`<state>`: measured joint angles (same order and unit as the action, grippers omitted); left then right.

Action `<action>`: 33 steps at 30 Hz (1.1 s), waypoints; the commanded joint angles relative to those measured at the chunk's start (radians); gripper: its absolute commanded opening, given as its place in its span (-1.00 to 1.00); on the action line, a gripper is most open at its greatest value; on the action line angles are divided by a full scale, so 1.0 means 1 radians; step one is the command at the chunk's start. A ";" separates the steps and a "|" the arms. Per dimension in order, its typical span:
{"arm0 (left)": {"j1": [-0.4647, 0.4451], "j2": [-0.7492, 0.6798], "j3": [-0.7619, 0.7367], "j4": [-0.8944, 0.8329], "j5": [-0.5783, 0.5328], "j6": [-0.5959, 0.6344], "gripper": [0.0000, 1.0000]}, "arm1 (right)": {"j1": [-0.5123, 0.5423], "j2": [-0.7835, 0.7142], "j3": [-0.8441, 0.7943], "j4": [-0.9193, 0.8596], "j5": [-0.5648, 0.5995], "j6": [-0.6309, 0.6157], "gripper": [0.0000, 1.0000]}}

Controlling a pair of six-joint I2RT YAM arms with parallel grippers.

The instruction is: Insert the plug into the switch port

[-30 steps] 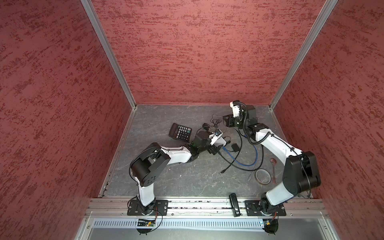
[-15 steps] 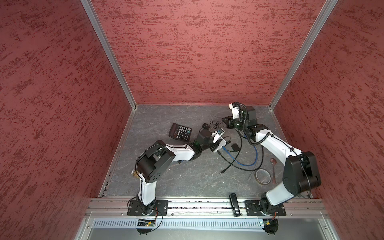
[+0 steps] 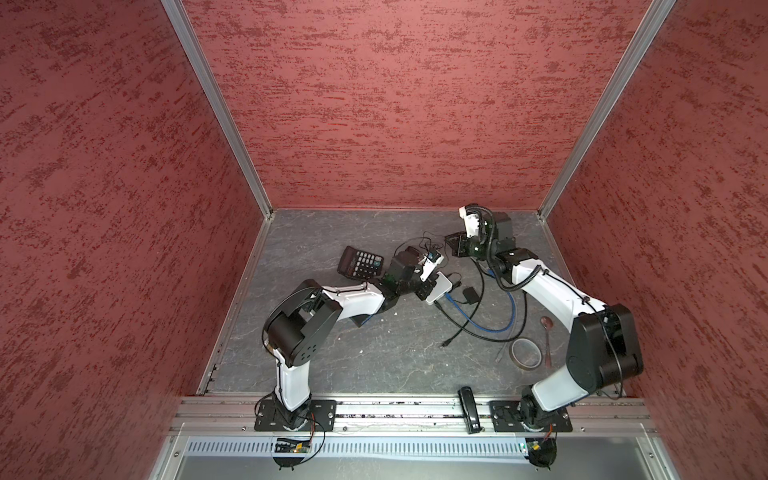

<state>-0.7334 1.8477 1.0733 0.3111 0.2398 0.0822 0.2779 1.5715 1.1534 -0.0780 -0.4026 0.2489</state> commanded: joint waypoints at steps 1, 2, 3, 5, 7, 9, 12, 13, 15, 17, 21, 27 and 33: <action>0.034 -0.064 0.000 -0.029 0.092 -0.146 -1.00 | 0.005 -0.054 -0.050 0.089 0.015 -0.019 -0.62; 0.045 -0.074 0.002 -0.043 0.102 -0.178 -1.00 | 0.005 -0.068 -0.070 0.112 0.019 -0.026 -0.57; 0.057 -0.082 0.011 -0.057 0.106 -0.205 -1.00 | 0.005 -0.079 -0.086 0.125 0.025 -0.036 -0.53; 0.086 -0.096 0.032 -0.101 0.136 -0.265 -1.00 | 0.005 -0.105 -0.118 0.147 0.039 -0.056 -0.50; 0.111 -0.103 0.062 -0.160 0.153 -0.317 -1.00 | 0.006 -0.150 -0.168 0.184 0.049 -0.071 -0.48; 0.123 -0.108 0.083 -0.204 0.145 -0.347 -1.00 | 0.005 -0.189 -0.222 0.237 0.030 -0.082 -0.49; 0.127 -0.114 0.113 -0.277 0.107 -0.382 -1.00 | 0.026 -0.247 -0.300 0.277 0.019 -0.122 -0.49; 0.127 -0.114 0.123 -0.302 0.093 -0.399 -1.00 | 0.043 -0.266 -0.322 0.273 0.028 -0.151 -0.49; 0.130 -0.111 0.141 -0.344 0.077 -0.439 -1.00 | 0.089 -0.292 -0.357 0.267 0.066 -0.205 -0.48; 0.131 -0.111 0.150 -0.366 0.076 -0.482 -1.00 | 0.134 -0.303 -0.384 0.262 0.091 -0.243 -0.47; 0.131 -0.110 0.166 -0.409 0.070 -0.572 -1.00 | 0.212 -0.286 -0.436 0.292 0.132 -0.257 -0.44; 0.133 -0.101 0.206 -0.500 0.041 -0.607 -1.00 | 0.298 -0.227 -0.502 0.443 0.130 -0.211 -0.44; 0.133 -0.097 0.234 -0.563 0.018 -0.655 -1.00 | 0.352 -0.151 -0.508 0.543 0.201 -0.186 -0.42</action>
<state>-0.6029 1.7607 1.2831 -0.1944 0.2825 -0.5354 0.6094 1.4101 0.6510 0.3492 -0.2623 0.0414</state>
